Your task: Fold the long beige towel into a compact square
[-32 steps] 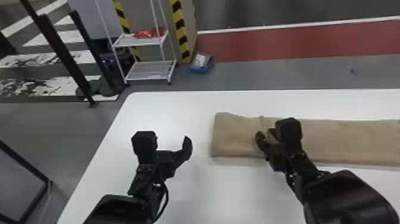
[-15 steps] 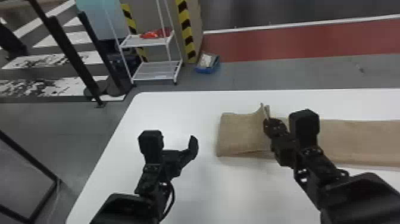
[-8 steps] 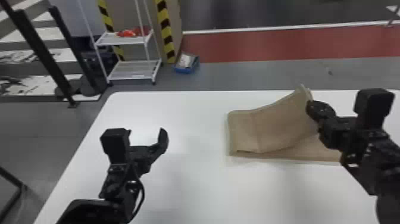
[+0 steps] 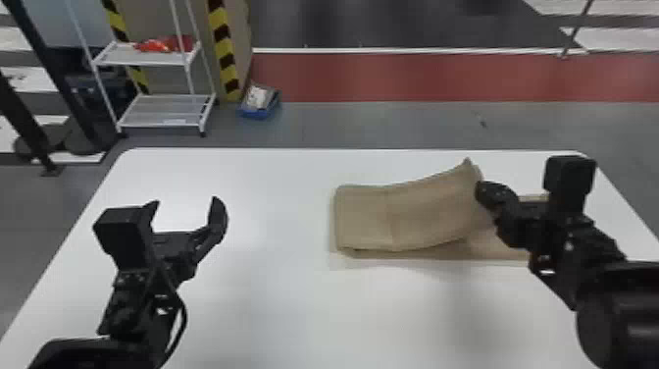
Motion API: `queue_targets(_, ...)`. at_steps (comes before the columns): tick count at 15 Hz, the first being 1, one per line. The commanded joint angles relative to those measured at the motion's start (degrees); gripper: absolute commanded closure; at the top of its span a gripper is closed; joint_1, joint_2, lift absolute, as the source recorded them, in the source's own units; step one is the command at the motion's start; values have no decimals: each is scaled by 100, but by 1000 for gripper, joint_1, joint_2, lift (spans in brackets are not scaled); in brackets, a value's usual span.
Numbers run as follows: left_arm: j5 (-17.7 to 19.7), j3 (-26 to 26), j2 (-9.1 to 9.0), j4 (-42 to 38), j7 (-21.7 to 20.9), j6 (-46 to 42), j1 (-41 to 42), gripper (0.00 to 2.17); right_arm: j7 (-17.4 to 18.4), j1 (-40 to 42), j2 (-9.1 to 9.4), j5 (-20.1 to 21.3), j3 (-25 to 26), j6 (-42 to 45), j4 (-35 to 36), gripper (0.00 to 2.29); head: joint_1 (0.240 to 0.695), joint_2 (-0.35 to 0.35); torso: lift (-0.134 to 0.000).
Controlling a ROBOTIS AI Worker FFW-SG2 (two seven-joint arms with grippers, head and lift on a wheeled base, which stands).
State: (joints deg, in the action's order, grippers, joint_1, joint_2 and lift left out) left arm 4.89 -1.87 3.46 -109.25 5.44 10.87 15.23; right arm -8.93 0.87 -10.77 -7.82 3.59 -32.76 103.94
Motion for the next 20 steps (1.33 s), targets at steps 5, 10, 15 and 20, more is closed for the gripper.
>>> queue_targets(5, -49, 38, 6, -17, -113, 17, 42, 39, -267, 89, -30, 255, 660, -271, -23, 1204, 695, -58, -119)
queue_targets(10, -155, 143, 6, 1, -105, 34, 7, 39, -267, -113, -30, 457, 432, 28, -542, 1204, 695, -77, -119)
queue_targets(15, -172, 126, 14, -17, -105, 17, 77, 39, -126, 124, -13, 404, 590, 256, -515, 9, 695, -81, -119)
queue_targets(20, -181, 187, 14, -8, -105, 34, 77, 39, -135, -51, -48, 563, 678, 204, -920, 147, 695, -106, -119)
